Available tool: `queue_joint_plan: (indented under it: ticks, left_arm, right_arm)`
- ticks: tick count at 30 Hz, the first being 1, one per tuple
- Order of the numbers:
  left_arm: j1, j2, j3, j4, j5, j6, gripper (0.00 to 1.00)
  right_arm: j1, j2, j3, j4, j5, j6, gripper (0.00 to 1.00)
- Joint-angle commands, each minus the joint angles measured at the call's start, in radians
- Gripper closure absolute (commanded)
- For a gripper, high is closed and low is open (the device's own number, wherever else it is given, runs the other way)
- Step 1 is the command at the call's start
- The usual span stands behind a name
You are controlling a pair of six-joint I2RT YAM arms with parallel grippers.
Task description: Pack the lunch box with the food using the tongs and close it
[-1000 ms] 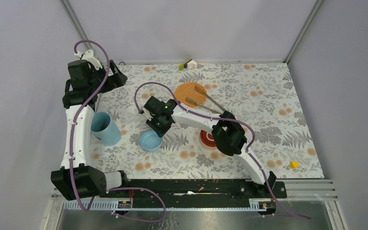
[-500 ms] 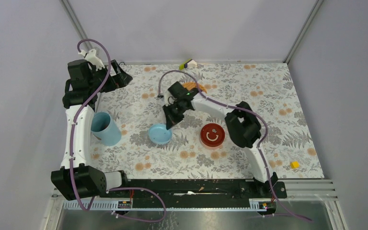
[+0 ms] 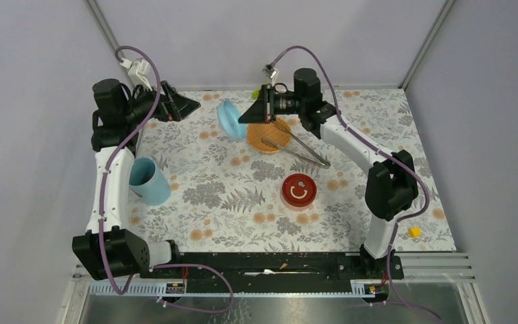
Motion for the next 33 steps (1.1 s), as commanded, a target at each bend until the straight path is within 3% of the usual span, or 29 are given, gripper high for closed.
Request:
queue_joint_plan:
  ticks: [1,4,7,11,12,13,16,17,23,33]
  left_arm:
    - [-0.005,-0.015,-0.063,0.284,0.224,-0.04,0.05]
    - [-0.008,-0.014,-0.117,0.481,0.327,-0.096,0.09]
    - [-0.017,-0.011,-0.18,0.756,0.394,-0.241,0.11]
    - [-0.029,0.022,-0.336,1.558,0.406,-0.745,0.12]
    - [-0.042,0.032,-0.346,1.661,0.398,-0.824,0.12]
    - [-0.061,0.035,-0.336,1.633,0.396,-0.802,0.13]
    - [-0.117,0.004,-0.3,1.296,0.348,-0.555,0.16]
    - [-0.128,0.008,-0.28,1.228,0.341,-0.536,0.17]
    - [-0.165,0.005,-0.283,1.174,0.288,-0.541,0.17]
    - [-0.232,0.011,-0.214,0.876,0.215,-0.332,0.16]
  right_arm:
    - [-0.05,-0.005,-0.113,0.629,-0.127,0.579,1.0]
    - [-0.054,0.016,-0.158,0.862,-0.12,0.801,1.0]
    - [-0.056,0.028,-0.185,0.951,-0.1,0.905,1.0]
    - [-0.057,0.036,-0.209,0.996,-0.065,0.977,1.0]
    - [-0.058,0.035,-0.219,1.005,-0.053,0.99,1.0]
    - [-0.058,0.037,-0.227,1.013,-0.044,1.005,1.0]
    - [-0.058,0.036,-0.248,1.021,-0.022,1.036,1.0]
    - [-0.058,0.034,-0.254,1.021,-0.014,1.039,1.0]
    - [-0.057,0.022,-0.28,1.012,0.01,1.05,1.0]
    - [-0.03,0.023,-0.301,1.002,0.017,1.046,1.0]
